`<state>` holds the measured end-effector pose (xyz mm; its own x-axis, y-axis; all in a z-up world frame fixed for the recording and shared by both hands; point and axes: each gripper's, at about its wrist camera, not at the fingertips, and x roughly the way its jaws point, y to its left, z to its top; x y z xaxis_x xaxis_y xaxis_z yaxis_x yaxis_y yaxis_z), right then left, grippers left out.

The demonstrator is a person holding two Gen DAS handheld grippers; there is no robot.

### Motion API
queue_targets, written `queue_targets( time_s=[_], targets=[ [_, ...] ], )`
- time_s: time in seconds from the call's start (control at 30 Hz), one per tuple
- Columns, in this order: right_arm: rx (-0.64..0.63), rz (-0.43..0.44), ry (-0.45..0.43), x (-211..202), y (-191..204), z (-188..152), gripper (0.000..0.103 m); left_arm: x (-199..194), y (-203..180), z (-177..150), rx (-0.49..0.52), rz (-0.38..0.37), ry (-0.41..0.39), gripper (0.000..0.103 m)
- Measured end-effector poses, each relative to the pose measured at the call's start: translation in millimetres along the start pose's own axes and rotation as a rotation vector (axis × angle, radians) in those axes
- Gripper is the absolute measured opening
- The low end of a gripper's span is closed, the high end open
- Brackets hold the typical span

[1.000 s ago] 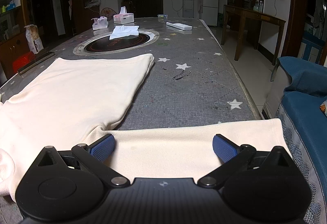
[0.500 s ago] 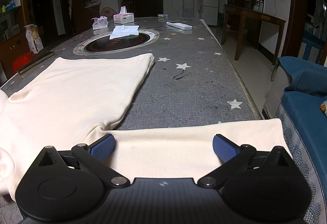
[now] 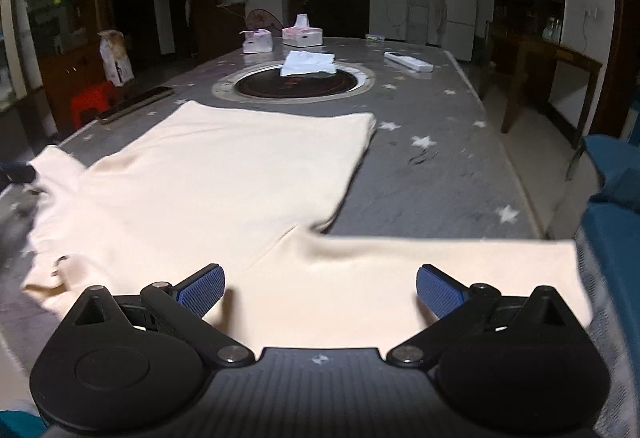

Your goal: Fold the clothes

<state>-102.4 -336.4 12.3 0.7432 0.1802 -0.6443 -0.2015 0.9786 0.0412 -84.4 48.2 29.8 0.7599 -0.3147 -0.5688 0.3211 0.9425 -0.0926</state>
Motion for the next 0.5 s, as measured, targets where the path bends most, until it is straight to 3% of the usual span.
queue_targets(
  time_s=[0.3,0.5],
  targets=[
    [0.068,-0.049,0.022,-21,-24,-25,0.103,21,-20,-5,0.013,-0.042,0.103,0.022],
    [0.080,-0.099,0.027,-32,-37,-35,0.103,5,-26,-11,0.045,-0.066,0.147,0.022]
  ],
)
